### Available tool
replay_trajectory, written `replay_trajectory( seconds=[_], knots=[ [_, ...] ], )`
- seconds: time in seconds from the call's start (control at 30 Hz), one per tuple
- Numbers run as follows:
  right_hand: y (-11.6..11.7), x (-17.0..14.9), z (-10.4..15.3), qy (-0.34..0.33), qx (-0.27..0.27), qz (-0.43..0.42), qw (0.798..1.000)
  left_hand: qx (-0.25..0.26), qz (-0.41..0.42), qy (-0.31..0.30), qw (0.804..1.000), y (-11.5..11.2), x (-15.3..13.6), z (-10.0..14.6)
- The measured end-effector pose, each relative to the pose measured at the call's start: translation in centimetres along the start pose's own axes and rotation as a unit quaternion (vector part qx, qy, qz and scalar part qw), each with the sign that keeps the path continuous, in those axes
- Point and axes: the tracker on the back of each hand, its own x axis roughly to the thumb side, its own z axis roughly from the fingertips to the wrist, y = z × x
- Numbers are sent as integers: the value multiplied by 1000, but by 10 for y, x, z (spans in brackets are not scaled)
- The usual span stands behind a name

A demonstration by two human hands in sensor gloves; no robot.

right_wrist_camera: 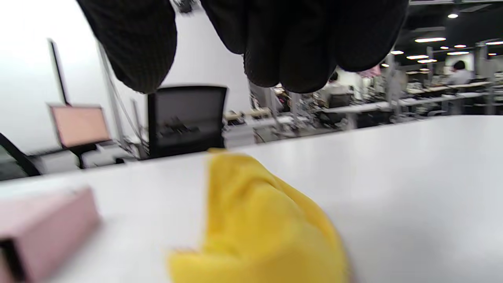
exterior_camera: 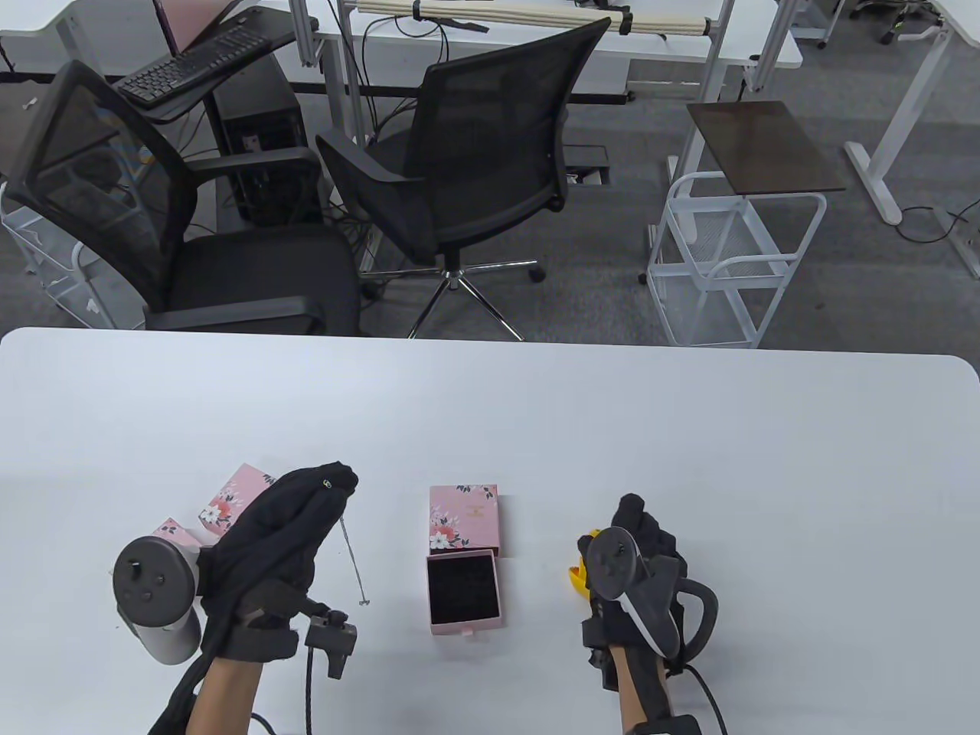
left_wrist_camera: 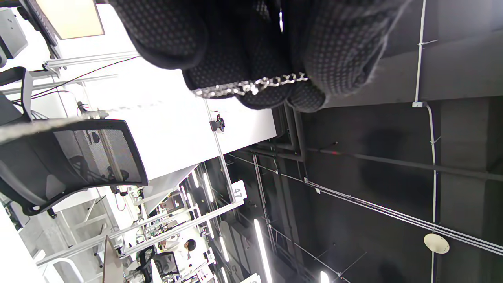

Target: Dust necklace

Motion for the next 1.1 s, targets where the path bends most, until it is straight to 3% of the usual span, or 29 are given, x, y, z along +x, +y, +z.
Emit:
replay_trajectory(
  seconds=[0.1, 0.3, 0.43, 0.53, 0.67, 0.77, 0.97, 1.1],
  knots=[
    [-20, 25, 8, -72, -14, -88, 993, -6, -4, 3, 1000, -4, -1, 0],
    [-45, 79, 12, -195, 82, -275, 938, -14, -12, 3, 1000, -10, -2, 0],
    [-57, 120, 21, -279, 138, -317, 896, -14, -26, 5, 1000, -13, -2, 0],
    [-46, 143, 33, -318, 128, -300, 890, -13, -33, 5, 999, -13, -3, 0],
    [-18, 161, 34, -307, 104, -276, 905, -17, -35, 3, 999, -14, -3, 0],
    [-4, 159, 32, -289, 112, -314, 897, -14, -30, 6, 999, -12, -3, -1],
    [-13, 135, 16, -262, 85, -329, 904, 19, -9, 18, 1000, 8, -7, -3],
    [-19, 121, 8, -241, 118, -375, 887, 43, 6, 29, 999, 22, -11, -4]
  ],
)
